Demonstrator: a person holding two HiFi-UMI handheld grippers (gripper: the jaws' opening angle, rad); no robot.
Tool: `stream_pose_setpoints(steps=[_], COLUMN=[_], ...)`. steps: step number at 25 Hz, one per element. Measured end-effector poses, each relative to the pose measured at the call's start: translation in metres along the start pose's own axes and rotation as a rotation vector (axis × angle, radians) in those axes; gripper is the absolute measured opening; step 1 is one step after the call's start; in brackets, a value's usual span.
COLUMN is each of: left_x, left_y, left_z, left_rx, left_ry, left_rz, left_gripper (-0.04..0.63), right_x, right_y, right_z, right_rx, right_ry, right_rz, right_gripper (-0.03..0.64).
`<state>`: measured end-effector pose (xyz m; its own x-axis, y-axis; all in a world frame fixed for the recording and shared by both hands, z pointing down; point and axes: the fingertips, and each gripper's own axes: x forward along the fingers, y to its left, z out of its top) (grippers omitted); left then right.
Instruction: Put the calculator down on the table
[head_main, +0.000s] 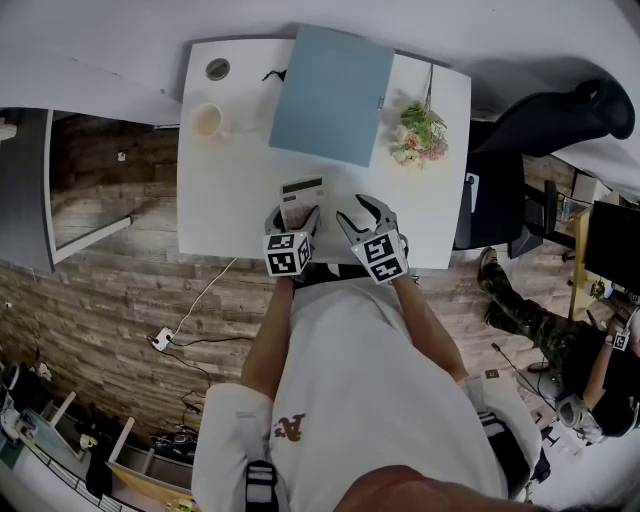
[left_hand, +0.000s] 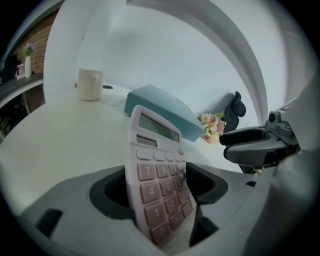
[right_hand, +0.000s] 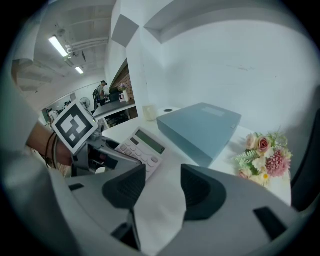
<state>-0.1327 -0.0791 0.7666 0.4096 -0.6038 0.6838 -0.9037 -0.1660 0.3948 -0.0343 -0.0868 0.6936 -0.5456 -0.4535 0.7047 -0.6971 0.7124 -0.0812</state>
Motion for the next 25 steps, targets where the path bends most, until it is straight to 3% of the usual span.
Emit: stream_pose_setpoints(steps=[25], left_x=[0.0010], left_y=[0.0071], left_z=[0.0010], left_rx=[0.038], left_ry=[0.009], left_rz=[0.081], left_gripper=[0.396], right_x=[-0.0020], right_y=[-0.0002], right_z=[0.0014], right_rx=[-0.009], right_ry=[-0.005], right_rz=[-0.004], right_gripper=[0.225])
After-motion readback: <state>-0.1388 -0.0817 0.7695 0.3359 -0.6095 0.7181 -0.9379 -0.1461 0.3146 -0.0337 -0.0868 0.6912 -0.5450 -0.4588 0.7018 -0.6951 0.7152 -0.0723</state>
